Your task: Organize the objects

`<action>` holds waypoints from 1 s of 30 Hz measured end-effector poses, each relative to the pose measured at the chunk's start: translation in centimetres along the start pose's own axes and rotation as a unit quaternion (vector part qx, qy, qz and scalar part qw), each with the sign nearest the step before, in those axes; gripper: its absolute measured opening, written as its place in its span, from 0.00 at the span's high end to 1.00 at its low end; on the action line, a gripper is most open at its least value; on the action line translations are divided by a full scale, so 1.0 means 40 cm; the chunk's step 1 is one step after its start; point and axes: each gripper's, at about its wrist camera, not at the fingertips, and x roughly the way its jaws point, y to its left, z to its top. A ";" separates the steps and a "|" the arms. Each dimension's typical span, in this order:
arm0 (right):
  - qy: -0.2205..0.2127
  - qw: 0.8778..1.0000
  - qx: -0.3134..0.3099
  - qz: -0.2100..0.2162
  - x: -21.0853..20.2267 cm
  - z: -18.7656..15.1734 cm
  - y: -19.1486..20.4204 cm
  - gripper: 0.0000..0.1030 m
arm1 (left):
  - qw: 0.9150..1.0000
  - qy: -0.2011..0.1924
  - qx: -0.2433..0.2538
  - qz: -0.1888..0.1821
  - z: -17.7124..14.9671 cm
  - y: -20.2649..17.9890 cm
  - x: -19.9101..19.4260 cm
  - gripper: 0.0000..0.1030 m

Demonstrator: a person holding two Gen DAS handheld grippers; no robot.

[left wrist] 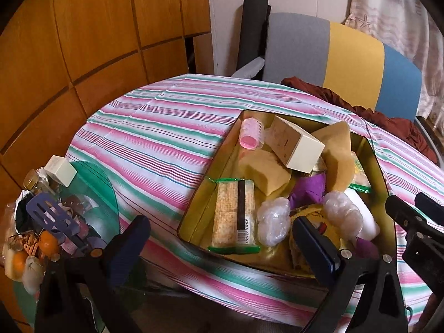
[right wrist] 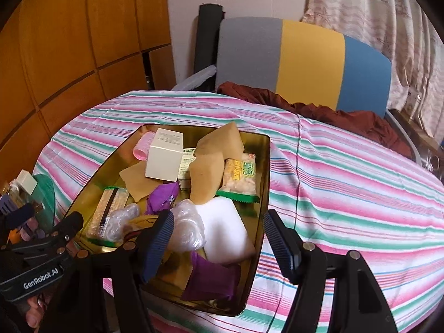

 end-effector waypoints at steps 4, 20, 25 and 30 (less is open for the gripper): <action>0.006 1.000 0.001 -0.006 0.002 -0.001 0.005 0.34 | 1.000 -0.001 0.003 0.006 -0.002 -0.001 -0.008 0.00; 0.016 1.000 0.012 -0.011 0.010 -0.009 0.003 0.34 | 1.000 -0.008 0.012 0.017 0.002 0.001 -0.027 0.00; 0.015 1.000 0.000 -0.005 0.005 -0.016 0.026 0.34 | 1.000 -0.006 0.011 0.020 0.002 0.001 -0.025 0.00; 0.014 1.000 -0.001 -0.008 0.003 -0.018 0.031 0.34 | 1.000 -0.009 0.010 0.024 0.002 0.001 -0.028 0.00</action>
